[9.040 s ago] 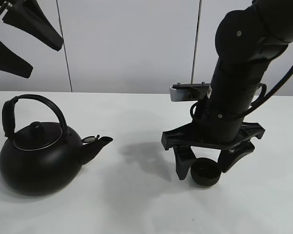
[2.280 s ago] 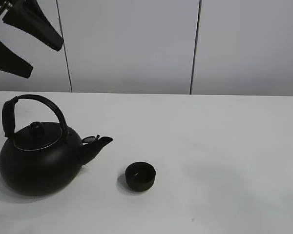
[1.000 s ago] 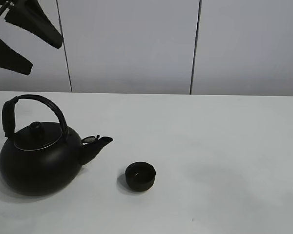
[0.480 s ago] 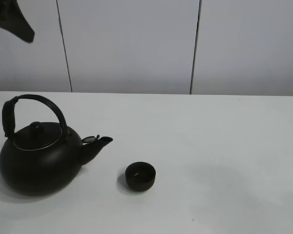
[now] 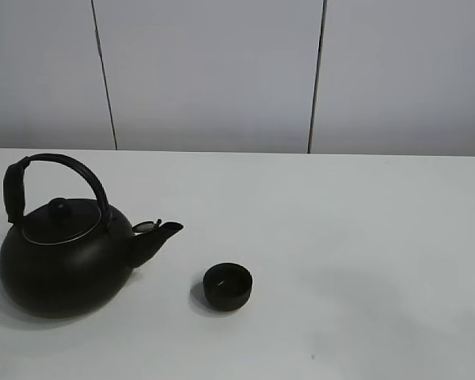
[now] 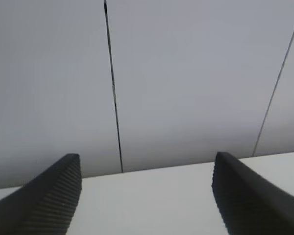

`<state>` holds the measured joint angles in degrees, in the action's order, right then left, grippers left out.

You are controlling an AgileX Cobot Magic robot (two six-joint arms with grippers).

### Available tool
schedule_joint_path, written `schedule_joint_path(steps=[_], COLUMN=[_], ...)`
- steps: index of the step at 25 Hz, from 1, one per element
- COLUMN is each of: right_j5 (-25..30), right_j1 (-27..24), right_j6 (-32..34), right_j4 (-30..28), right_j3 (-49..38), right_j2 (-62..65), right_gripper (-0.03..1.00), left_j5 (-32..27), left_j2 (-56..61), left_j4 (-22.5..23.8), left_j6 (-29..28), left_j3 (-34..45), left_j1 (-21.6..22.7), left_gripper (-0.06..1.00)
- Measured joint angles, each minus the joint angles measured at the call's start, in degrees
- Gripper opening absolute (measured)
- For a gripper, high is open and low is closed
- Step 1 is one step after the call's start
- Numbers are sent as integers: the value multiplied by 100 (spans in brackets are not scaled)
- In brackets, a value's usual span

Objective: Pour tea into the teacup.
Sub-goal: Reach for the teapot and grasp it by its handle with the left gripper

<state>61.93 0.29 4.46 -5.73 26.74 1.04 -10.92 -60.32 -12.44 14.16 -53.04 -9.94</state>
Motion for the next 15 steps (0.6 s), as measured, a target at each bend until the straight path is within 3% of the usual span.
schedule_joint_path(steps=[9, 15], right_j5=[0, 0], right_j1=[0, 0], right_j6=[0, 0], right_j4=[0, 0], right_j3=[0, 0], right_j2=[0, 0], right_gripper=[51, 51], left_j5=[1945, 2417], left_j2=[1179, 1075], left_j4=[2721, 3037], left_j6=[-705, -1192], left_j3=[2445, 3275], left_j1=[-11, -11], left_gripper=[54, 54])
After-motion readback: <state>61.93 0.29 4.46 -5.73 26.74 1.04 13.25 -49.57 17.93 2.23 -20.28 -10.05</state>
